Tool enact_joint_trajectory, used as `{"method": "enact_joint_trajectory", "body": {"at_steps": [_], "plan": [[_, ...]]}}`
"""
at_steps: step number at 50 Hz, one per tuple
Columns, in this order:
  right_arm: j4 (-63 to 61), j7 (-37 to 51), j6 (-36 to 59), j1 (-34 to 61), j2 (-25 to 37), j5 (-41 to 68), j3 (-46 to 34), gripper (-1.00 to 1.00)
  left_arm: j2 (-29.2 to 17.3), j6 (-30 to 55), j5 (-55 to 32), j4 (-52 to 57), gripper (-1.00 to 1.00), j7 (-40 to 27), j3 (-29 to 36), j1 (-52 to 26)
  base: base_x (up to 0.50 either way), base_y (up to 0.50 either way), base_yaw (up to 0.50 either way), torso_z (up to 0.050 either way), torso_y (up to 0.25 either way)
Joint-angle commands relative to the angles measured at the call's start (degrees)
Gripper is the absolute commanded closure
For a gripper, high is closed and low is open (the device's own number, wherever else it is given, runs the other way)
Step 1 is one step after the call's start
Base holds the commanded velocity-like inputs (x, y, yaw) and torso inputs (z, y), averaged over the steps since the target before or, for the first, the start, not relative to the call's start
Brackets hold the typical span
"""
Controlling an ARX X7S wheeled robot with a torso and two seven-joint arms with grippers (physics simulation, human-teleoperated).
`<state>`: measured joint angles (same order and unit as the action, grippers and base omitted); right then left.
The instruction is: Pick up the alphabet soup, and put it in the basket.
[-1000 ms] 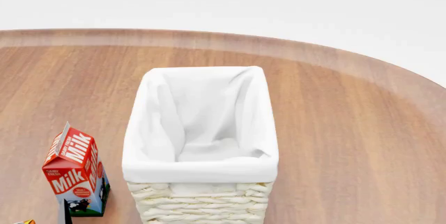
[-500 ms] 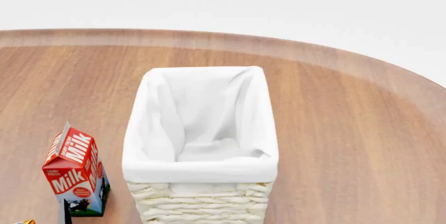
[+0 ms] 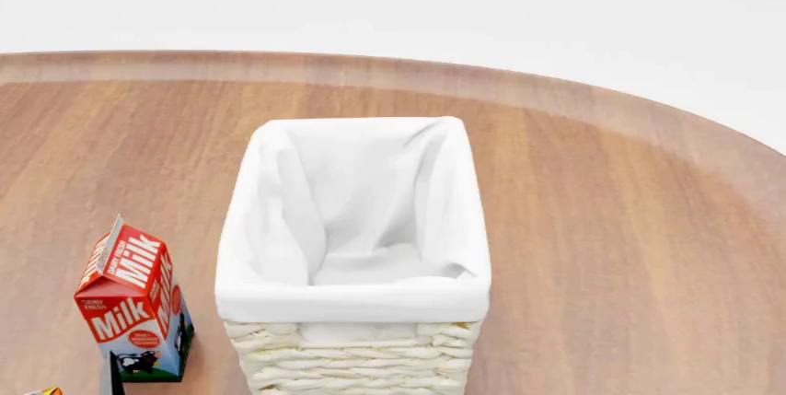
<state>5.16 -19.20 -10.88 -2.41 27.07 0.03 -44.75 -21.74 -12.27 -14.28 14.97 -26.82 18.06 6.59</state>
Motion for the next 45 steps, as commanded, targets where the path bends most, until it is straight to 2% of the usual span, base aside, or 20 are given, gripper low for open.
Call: {"method": "enact_joint_trajectory", "body": {"at_steps": [1,12,20,30,45], "plan": [[2.1,-0.6,0.1,0.5,-0.8,-0.5,-0.7,1.00,-0.1,0.0,0.0,0.2,-1.00,-0.2,0.0,0.1,0.00,0.00,0.00,0.000,0.000],[0.8,1.2,-0.1,0.5,-1.2,0.8,0.8,1.00,-0.2,0.0,-0.1,0.3,-1.00,-0.4,0.1,0.1,0.00,0.00,0.00,0.000,0.000],[-5.3,4.0,-1.0,-1.6,0.4,2.5,3.3,1.00,-0.2,-0.1,0.0,-0.2,-1.00,-0.4,0.2,-0.2,0.00,0.00,0.00,0.000,0.000],[-17.3,8.1,-6.3,-7.7,5.3,6.5,7.5,1.00,-0.2,-0.3,0.0,-0.5,-1.00,-0.4,0.4,-0.4,0.00,0.00,0.00,0.000,0.000],[-20.2,8.8,-13.8,-10.1,7.5,12.3,10.8,1.00,-0.4,-0.1,0.1,0.1,-1.00,-0.7,0.6,-0.1,0.00,0.00,0.00,0.000,0.000]]}}
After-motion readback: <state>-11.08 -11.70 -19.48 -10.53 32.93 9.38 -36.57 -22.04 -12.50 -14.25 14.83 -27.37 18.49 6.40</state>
